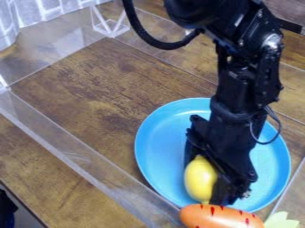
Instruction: Remove the lemon from the blue tray and put it on the table
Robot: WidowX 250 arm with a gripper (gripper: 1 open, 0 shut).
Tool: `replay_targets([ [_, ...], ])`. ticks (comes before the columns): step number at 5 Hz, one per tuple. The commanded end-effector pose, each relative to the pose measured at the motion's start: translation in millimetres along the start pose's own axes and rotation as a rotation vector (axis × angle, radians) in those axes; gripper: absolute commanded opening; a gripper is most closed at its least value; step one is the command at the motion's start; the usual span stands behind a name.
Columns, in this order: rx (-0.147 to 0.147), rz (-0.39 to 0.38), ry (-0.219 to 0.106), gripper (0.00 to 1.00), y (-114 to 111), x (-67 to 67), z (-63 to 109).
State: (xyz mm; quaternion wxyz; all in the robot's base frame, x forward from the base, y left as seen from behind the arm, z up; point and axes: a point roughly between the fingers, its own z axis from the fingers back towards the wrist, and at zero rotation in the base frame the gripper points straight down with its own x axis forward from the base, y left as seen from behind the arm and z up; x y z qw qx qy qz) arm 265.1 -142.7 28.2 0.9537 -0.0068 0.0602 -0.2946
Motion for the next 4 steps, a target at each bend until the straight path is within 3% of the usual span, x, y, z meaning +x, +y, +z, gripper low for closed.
replay_targets([
  [1,0.017,-0.001,-0.078,0.00,3,3.4,27.1],
  [4,0.047,0.006,-0.075,0.00,13,-5.9,43.4],
])
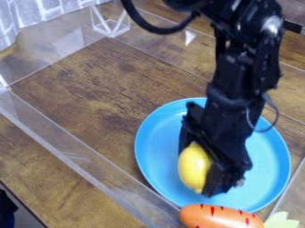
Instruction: Remove the lemon from the blue tray and put it on the table
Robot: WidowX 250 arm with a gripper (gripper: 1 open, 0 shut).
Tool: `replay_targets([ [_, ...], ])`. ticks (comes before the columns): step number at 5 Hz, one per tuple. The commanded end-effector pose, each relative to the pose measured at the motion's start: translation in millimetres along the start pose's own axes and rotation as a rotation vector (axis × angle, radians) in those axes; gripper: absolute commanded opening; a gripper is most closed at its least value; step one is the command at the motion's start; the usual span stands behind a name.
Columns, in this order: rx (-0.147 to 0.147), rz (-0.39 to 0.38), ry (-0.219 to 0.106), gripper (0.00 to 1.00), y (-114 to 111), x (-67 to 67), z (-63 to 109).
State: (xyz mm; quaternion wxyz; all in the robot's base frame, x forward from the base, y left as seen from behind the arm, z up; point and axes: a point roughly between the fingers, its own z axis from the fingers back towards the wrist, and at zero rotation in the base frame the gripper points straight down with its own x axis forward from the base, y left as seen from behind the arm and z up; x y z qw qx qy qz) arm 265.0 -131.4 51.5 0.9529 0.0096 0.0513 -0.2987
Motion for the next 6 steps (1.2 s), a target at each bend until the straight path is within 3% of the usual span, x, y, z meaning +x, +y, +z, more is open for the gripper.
replay_targets([
  [1,0.048,0.027,-0.058,0.00,19,-2.5,45.7],
  [3,0.078,0.061,-0.044,0.00,46,-23.0,58.8],
  [4,0.095,0.109,-0.030,0.00,75,-46.4,66.3],
  [5,0.092,0.165,-0.024,0.00,108,-75.3,62.5],
  [6,0.087,0.199,-0.018,0.00,127,-93.1,52.8],
])
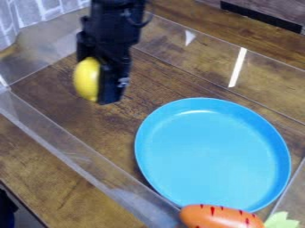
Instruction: Remove the lemon from the blue tray and put it on the table
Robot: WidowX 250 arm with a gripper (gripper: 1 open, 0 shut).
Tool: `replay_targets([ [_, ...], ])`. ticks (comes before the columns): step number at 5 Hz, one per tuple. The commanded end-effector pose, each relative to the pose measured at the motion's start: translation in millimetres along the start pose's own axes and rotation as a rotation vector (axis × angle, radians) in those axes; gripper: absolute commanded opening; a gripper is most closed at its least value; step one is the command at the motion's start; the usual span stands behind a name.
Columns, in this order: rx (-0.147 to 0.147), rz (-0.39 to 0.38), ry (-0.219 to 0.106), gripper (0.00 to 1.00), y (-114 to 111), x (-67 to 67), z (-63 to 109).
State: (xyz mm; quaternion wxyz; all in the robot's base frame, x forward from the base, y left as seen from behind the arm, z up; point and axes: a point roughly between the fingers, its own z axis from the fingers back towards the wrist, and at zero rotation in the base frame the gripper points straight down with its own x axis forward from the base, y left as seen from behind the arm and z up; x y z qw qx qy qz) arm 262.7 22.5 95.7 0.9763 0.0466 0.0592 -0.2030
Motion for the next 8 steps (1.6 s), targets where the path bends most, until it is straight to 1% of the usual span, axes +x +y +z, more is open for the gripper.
replay_targets([
  [1,0.018,0.002,-0.047,0.00,2,-4.8,2.7],
  [2,0.013,-0.006,-0.040,0.00,-3,-2.2,-8.0],
  [3,0.010,-0.012,-0.043,0.00,-7,0.7,-10.4],
  [6,0.007,-0.027,-0.059,0.00,-20,7.9,-7.4],
  [7,0.017,-0.050,-0.061,0.00,-22,12.2,-11.1],
  [8,0.018,-0.056,-0.060,0.00,-24,14.2,-11.8],
])
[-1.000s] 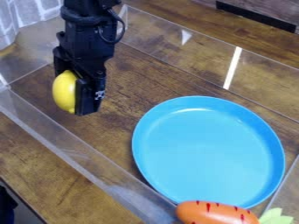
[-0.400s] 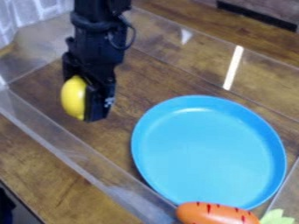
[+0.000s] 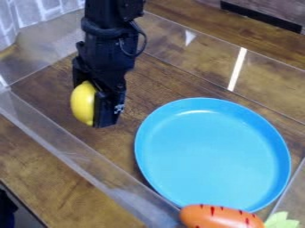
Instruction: Remove the lemon from the blue tray and put it on the table
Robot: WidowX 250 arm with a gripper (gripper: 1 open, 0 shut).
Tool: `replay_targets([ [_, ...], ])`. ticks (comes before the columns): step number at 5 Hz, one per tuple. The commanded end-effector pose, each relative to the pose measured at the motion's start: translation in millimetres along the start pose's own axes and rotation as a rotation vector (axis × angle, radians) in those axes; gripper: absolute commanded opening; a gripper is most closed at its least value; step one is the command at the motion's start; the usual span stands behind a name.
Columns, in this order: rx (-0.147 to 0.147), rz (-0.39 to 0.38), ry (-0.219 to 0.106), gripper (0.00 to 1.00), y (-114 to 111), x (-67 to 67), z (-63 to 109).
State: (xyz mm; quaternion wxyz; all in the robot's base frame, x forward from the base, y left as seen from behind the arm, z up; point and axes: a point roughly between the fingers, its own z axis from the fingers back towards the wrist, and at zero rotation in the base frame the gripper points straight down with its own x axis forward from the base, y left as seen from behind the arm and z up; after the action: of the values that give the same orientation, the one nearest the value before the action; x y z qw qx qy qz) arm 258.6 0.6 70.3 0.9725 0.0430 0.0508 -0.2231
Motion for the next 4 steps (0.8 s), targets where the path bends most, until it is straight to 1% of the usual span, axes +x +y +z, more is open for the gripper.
replay_targets([
  [1,0.020,-0.022,-0.037,0.00,-2.6,7.5,9.4],
  [3,0.024,-0.040,-0.031,0.00,-6.8,8.9,6.9],
  [4,0.022,-0.036,-0.036,1.00,-3.8,8.2,5.7],
])
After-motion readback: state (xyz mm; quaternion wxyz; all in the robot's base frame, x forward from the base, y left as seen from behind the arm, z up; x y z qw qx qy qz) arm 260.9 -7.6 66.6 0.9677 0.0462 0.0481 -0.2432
